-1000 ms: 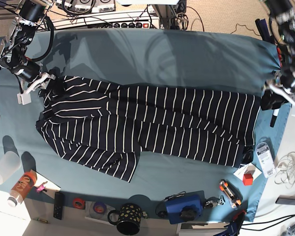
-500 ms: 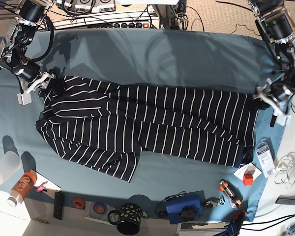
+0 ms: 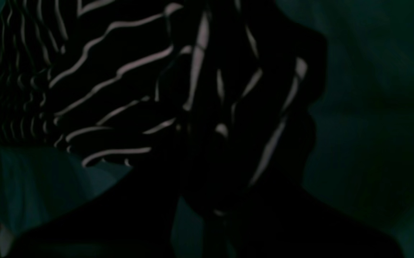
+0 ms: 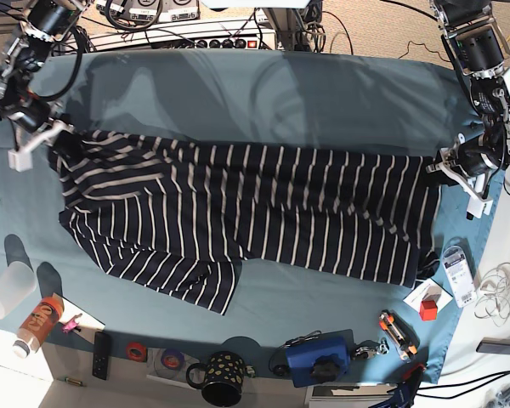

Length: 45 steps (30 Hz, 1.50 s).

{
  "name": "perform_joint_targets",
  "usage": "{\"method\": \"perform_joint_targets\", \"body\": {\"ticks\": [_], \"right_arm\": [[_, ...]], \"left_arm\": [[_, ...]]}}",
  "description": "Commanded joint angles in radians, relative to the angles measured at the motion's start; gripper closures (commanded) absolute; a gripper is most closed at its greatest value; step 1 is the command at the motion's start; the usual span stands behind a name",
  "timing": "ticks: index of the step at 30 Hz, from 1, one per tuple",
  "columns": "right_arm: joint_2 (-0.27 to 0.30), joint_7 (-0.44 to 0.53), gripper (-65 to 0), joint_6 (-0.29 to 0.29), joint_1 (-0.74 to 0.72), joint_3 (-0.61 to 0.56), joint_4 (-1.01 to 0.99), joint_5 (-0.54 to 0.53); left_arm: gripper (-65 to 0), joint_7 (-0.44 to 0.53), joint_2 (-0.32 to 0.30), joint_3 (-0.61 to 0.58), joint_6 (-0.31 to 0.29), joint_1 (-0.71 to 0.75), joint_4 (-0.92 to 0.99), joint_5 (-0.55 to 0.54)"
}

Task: Layout the t-shirt on the table in an organized manner, then fold the t-shirt properly
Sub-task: 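Grasp the shirt edge with both grippers and pull it outward to unfold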

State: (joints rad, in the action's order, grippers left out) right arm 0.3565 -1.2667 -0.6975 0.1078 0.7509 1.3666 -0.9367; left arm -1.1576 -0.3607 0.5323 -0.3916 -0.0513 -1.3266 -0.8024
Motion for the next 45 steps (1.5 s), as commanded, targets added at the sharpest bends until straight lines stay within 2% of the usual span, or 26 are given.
{"method": "perform_joint_targets", "body": {"ticks": [1, 7, 15, 21, 31, 34, 39, 43, 45], "right_arm": [[0.027, -0.006, 0.0, -0.001, -0.008, 0.019, 0.013, -0.016], [0.030, -0.127, 0.0, -0.001, -0.008, 0.035, 0.013, -0.089], [0.117, -0.130, 0.0, -0.001, 0.016, 0.035, 0.014, -0.218], [0.175, -0.130, 0.0, -0.001, 0.097, 0.035, 0.014, -0.283], [0.175, -0.130, 0.0, -0.001, 0.264, 0.035, 0.014, -0.288], [0.176, -0.130, 0.0, -0.001, 0.296, 0.035, 0.015, -0.318], [0.175, -0.130, 0.0, -0.001, 0.308, 0.035, 0.015, -0.331], [0.176, -0.130, 0.0, -0.001, 0.308, 0.035, 0.015, -0.331], [0.176, -0.130, 0.0, -0.001, 0.308, 0.035, 0.015, -0.332]], "left_arm": [[0.0, -0.058, -0.014, 0.002, 0.011, -0.001, -0.003, 0.031], [0.0, -0.101, -0.014, 0.002, -0.001, 0.010, -0.019, -0.006], [0.0, -0.099, -0.066, 0.002, 0.002, 0.182, -0.196, -0.033], [0.0, -0.077, -0.072, 0.002, 0.002, 0.285, -0.288, -0.046], [0.0, -0.103, -0.072, 0.002, -0.002, 0.388, -0.289, -0.052], [0.0, -0.106, -0.072, 0.002, -0.002, 0.416, -0.292, -0.051], [0.0, -0.118, -0.073, 0.015, -0.028, 0.449, -0.325, -0.051], [0.0, -0.116, -0.072, 0.071, -0.028, 0.482, -0.373, -0.051], [0.0, -0.113, -0.072, 0.105, -0.046, 0.497, -0.395, -0.055]]}}
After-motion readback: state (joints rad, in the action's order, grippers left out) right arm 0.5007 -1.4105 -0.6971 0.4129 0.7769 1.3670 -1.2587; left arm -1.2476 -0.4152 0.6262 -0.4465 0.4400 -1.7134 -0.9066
